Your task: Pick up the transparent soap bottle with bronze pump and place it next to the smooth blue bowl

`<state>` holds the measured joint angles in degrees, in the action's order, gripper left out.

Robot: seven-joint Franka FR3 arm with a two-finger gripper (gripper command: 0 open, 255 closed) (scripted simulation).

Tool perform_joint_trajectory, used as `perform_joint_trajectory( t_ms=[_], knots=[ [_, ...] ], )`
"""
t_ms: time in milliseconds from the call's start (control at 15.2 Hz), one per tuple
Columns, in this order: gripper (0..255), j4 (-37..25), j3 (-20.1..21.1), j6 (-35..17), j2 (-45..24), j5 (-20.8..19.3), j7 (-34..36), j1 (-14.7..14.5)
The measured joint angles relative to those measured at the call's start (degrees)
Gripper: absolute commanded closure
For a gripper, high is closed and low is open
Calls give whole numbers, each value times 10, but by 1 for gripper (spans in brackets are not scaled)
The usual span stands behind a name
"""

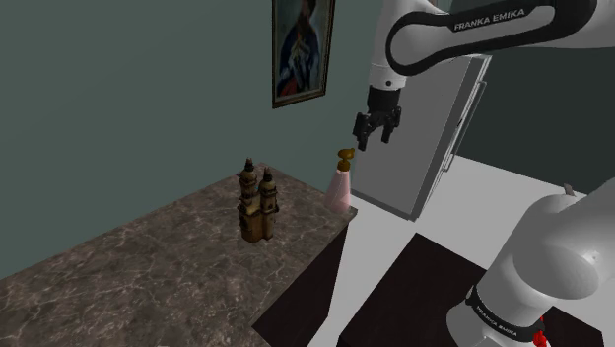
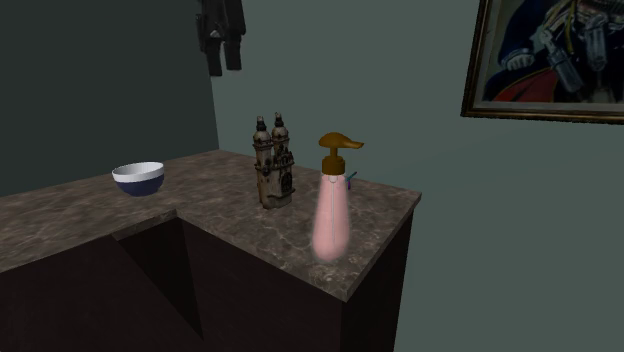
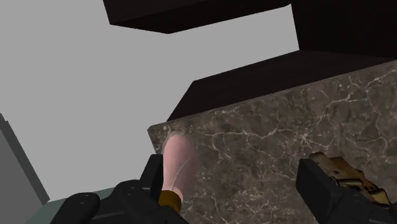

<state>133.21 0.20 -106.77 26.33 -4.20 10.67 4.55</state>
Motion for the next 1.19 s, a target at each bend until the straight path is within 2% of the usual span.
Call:
perform_joint_trajectory(
  t_ms=[594,792,990,1188],
  knots=[
    [0,-64,-23,-128,-160,-38,25,36],
    [0,-104,-30,-161,-223,-48,37,45],
    [0,-131,-39,-185,-265,-56,42,54],
    [0,-128,-41,-211,-285,-59,46,56]
  ],
)
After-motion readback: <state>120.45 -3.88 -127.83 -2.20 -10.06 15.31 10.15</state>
